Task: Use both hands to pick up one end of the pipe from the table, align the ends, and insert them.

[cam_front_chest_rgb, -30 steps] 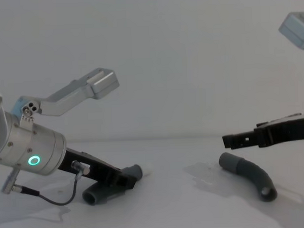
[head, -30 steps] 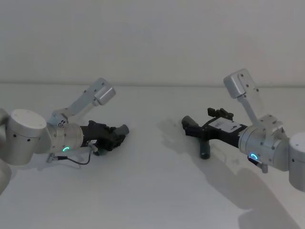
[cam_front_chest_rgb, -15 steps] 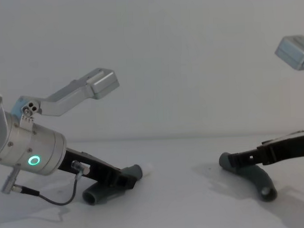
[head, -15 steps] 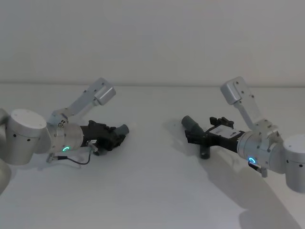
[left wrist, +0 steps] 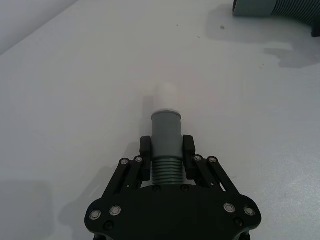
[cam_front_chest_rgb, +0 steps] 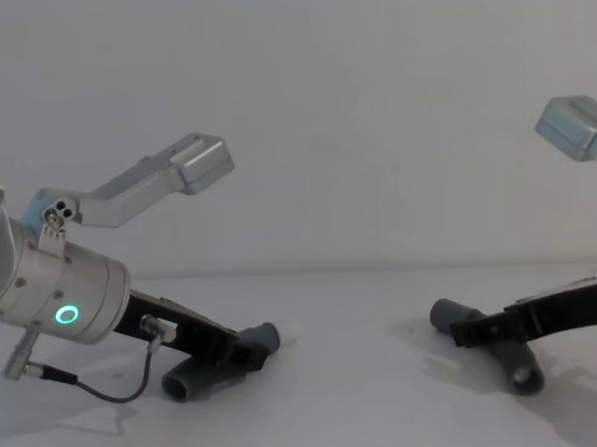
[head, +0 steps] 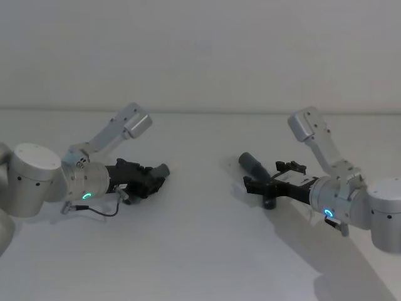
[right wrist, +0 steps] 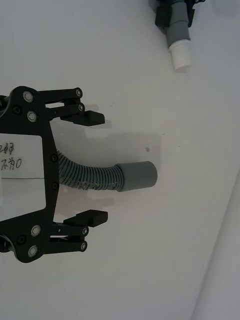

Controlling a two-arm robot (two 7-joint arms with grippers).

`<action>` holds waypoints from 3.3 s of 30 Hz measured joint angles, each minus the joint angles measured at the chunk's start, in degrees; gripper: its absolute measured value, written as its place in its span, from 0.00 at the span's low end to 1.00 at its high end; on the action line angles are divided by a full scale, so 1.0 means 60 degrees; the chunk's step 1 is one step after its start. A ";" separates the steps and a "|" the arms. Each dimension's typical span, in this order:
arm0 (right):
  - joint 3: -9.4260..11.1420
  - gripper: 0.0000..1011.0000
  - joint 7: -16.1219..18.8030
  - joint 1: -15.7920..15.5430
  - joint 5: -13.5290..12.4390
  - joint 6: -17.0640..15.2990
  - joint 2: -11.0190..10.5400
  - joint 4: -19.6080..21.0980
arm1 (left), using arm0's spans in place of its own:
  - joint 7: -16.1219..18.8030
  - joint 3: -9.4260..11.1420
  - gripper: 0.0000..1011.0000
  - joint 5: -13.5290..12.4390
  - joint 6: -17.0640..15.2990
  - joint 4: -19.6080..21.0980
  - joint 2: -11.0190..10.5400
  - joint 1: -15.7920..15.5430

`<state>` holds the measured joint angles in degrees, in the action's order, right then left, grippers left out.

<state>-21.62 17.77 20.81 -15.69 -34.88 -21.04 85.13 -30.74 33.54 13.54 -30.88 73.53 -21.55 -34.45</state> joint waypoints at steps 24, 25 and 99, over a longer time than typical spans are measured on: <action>0.0079 0.99 0.0064 -0.0002 0.0124 -0.0230 0.0203 -0.0278 | 0.0000 0.0000 0.36 0.0000 0.0000 0.0000 0.0000 0.0000; 0.0088 0.99 0.0063 -0.0007 0.0136 -0.0244 0.0215 -0.0278 | 0.0000 0.0001 0.36 0.0000 0.0000 0.0000 0.0000 0.0000; 0.0296 0.26 0.0387 -0.0189 0.0161 0.1033 0.0139 0.0251 | -0.0256 0.0445 0.36 -0.0509 0.0579 0.0196 0.0196 -0.0463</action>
<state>-19.84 20.09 19.68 -14.72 -28.68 -20.21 86.64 -32.27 36.22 10.48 -27.41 74.70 -20.37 -37.22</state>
